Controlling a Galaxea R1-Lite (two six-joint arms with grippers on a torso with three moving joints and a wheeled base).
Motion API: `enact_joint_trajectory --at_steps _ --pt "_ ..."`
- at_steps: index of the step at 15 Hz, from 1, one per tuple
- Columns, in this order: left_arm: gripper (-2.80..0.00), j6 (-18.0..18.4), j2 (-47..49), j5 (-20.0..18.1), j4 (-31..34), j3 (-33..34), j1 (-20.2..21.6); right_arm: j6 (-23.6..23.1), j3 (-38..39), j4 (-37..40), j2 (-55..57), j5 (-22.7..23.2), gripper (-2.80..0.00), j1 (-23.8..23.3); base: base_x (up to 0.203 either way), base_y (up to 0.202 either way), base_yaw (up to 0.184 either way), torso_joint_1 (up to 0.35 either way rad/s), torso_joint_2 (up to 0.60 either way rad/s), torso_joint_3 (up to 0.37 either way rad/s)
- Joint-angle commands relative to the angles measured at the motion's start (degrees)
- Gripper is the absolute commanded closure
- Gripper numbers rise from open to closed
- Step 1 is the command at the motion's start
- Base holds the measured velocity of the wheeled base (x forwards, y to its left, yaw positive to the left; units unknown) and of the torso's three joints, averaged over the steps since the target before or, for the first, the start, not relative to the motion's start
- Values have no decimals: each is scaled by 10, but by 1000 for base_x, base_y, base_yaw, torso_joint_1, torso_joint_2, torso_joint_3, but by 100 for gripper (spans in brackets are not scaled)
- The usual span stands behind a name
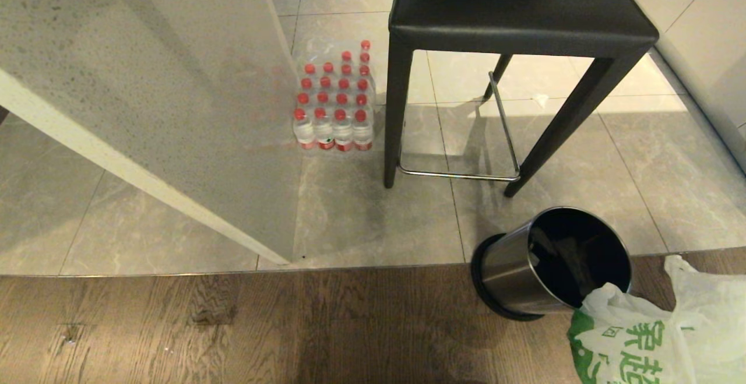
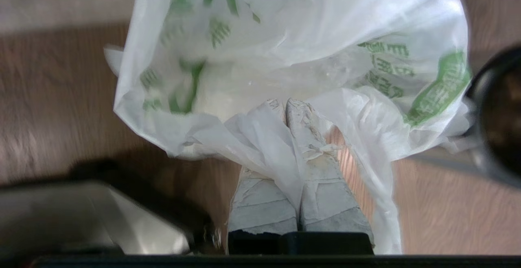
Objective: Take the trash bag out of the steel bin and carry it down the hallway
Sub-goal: Put the trash bag at the door
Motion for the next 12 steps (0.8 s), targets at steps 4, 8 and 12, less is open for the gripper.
enact_joint_trajectory --at_steps 4,8,12 --pt "0 0 0 0 0 0 0 6 72 -90 -172 16 0 32 0 0 0 0 0 0" --pt "0 0 0 0 0 0 0 35 84 -100 -177 24 0 37 0 0 0 0 0 0" --pt "0 0 0 0 0 0 0 34 84 -100 -177 24 0 37 0 0 0 0 0 0"
